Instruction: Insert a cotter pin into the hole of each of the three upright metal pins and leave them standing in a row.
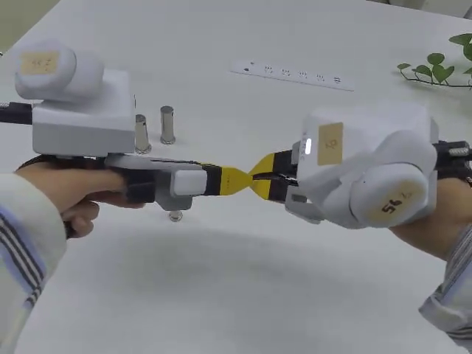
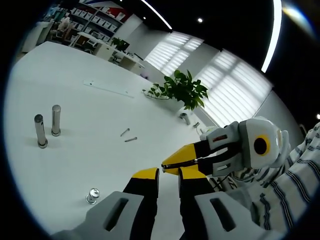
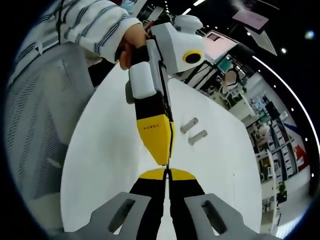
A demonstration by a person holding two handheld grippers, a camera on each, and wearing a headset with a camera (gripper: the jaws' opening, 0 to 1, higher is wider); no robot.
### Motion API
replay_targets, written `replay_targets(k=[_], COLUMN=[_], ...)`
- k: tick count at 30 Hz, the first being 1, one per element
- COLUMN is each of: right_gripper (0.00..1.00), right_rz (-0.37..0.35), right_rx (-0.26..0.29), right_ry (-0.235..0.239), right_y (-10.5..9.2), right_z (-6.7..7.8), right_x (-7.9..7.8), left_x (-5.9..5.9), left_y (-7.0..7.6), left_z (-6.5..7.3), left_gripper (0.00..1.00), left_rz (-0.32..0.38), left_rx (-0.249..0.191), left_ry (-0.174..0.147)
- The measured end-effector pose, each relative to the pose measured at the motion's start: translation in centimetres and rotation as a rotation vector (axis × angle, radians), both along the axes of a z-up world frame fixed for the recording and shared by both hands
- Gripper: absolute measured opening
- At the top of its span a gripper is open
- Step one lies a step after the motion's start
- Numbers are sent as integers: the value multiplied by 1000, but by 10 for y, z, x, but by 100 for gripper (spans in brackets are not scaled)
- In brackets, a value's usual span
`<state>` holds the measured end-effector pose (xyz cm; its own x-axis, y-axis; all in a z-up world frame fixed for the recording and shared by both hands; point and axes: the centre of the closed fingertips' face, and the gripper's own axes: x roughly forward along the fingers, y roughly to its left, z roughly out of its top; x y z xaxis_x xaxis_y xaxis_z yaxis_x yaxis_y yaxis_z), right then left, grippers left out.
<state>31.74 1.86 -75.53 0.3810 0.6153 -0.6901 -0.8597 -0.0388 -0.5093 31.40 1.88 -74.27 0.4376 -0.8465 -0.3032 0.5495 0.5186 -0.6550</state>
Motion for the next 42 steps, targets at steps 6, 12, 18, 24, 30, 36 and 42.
replay_targets(k=[6, 12, 18, 24, 30, 36, 42], right_gripper=[2, 2, 2, 2, 2, 2, 2], right_rz=[4, 7, 7, 5, 9, 7, 9], right_rx=[3, 1, 6, 16, 11, 17, 14], right_ry=[1, -2, -1, -1, 0, 3, 5], right_y=[2, 3, 3, 4, 3, 3, 3], right_z=[1, 0, 1, 1, 0, 1, 0], right_x=[0, 0, 0, -1, -2, -3, -3], left_x=[-2, -3, -1, 0, -1, 0, 2], left_y=[0, 0, 0, 2, 1, 2, 3], left_z=[1, 1, 2, -1, -2, -4, -6], left_gripper=[13, 12, 11, 6, 6, 3, 1], left_rz=[-3, -3, 10, 33, 38, 48, 55], left_rx=[1, 0, -11, -12, -17, -35, -20], left_ry=[-6, -8, 0, 25, 41, 71, 76])
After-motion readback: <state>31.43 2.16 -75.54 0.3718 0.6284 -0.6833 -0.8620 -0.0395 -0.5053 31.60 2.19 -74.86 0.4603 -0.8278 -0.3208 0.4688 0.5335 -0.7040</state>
